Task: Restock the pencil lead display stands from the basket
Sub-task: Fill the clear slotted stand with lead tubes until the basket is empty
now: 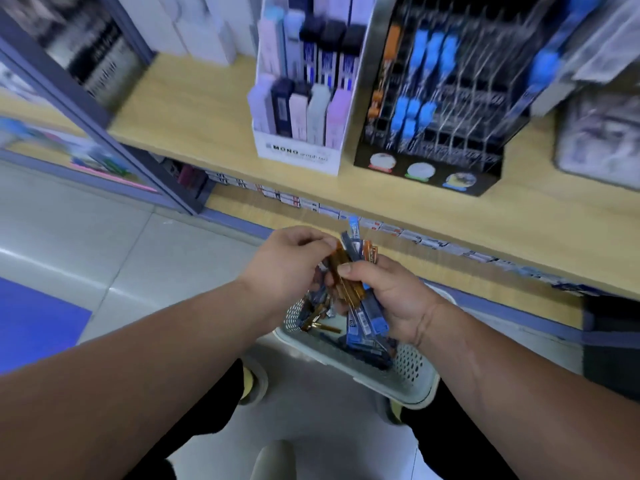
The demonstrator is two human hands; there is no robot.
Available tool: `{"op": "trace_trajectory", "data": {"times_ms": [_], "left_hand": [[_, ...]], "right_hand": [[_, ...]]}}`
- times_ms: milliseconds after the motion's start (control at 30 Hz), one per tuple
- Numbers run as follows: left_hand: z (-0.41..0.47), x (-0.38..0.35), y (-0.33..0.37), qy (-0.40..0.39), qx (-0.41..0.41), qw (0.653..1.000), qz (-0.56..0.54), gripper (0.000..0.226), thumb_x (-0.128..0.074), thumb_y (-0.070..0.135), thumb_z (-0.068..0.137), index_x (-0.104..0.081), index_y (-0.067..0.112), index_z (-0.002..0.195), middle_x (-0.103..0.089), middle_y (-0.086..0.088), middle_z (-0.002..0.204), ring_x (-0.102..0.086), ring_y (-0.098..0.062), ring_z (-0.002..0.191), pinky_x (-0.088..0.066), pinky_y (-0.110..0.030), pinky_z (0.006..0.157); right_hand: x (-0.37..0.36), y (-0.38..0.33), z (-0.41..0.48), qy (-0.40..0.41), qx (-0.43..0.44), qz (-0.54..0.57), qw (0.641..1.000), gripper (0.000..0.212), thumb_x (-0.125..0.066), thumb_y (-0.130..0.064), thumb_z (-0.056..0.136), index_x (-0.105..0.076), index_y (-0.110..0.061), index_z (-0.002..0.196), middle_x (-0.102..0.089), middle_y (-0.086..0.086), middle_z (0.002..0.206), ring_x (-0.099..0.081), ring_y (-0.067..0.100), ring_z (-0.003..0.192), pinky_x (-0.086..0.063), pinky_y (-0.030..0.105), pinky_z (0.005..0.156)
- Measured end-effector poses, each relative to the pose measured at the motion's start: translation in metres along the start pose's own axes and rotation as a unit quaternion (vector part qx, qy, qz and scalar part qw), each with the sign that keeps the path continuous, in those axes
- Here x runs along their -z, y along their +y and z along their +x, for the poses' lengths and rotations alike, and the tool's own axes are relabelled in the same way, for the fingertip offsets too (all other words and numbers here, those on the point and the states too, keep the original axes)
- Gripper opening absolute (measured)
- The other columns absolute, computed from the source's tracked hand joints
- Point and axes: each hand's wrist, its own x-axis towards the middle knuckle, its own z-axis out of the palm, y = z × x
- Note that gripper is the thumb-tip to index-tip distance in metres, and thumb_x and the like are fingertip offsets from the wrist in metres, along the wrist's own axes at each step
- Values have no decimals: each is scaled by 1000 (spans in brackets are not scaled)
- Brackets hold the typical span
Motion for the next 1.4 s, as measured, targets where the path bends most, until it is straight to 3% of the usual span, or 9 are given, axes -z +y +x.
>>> {"op": "trace_trajectory", "data": {"times_ms": [67, 200, 467, 733, 833, 1000, 1133, 1267, 1400], "left_hand": [[-12, 2, 14, -8, -10, 999, -38, 17, -58, 11, 97, -72, 3, 95, -65, -19, 78, -58, -25, 64, -49, -34, 63], [-39, -1, 39, -55, -64, 994, -74, 22, -52, -4, 96, -73, 2, 98, -66, -18, 78, -60, -20, 63, -48, -27, 57], [-85, -36, 73, -107, -90, 975, -170, 18, -56, 2, 97, -69, 2, 109, -61, -20, 85, -58, -16, 60, -44, -25, 54], [-104, -67, 91, -120, -108, 976, -148, 15, -63, 12, 95, -71, 4, 104, -62, -8, 70, -54, -12, 57, -45, -23, 52], [-99, -68, 101, -120, -127, 980, -92, 10, -68, 15, 92, -73, 8, 96, -60, -7, 69, -54, -13, 57, -43, -24, 52], [-72, -67, 117, -106, -107, 986, -69, 17, -70, 11, 90, -72, 1, 104, -65, -10, 75, -55, -13, 55, -44, -22, 51], [-44, -60, 134, -93, -110, 982, -124, 8, -68, 5, 90, -73, 7, 95, -69, -7, 71, -57, -11, 53, -47, -21, 54], [-17, -41, 143, -94, -111, 973, -181, 18, -66, 0, 89, -67, 5, 106, -76, -13, 87, -67, -14, 63, -54, -22, 57], [7, -23, 151, -97, -128, 978, -135, 13, -66, -2, 89, -66, 5, 100, -76, -15, 92, -68, -16, 68, -56, -25, 63]], "right_hand": [[-9, -16, -17, 10, 19, -7, 1000, 8, -62, -3, 92, -68, -5, 88, -70, 9, 77, -63, 18, 63, -54, 29, 56], [-19, -43, -54, 13, 54, -14, 998, 12, -60, -7, 93, -71, -7, 88, -73, 8, 80, -64, 18, 67, -54, 28, 58], [-15, -75, -117, 42, 120, -6, 992, 17, -72, -13, 83, -74, -8, 99, -69, 16, 91, -59, 23, 72, -49, 30, 54], [-12, -84, -160, 60, 166, -22, 984, 21, -61, -6, 92, -75, -11, 77, -71, 11, 78, -62, 18, 62, -46, 32, 59], [-11, -89, -160, 71, 177, -27, 981, 21, -61, -5, 91, -77, -9, 79, -73, 11, 81, -65, 16, 63, -48, 31, 62], [-14, -100, -140, 125, 171, 1, 977, 23, -64, -7, 90, -70, 3, 110, -72, 16, 90, -65, 25, 75, -51, 39, 73], [-23, -122, -114, 144, 156, 32, 977, 8, -63, -7, 91, -69, -5, 97, -69, 12, 81, -60, 16, 55, -48, 28, 50], [-18, -134, -87, 166, 136, 49, 976, 2, -63, -9, 93, -64, -8, 93, -66, 3, 63, -55, 15, 49, -45, 30, 51], [-14, -142, -68, 165, 126, 53, 977, 6, -63, -10, 93, -67, -8, 98, -73, 7, 81, -58, 17, 63, -45, 32, 57]]}}
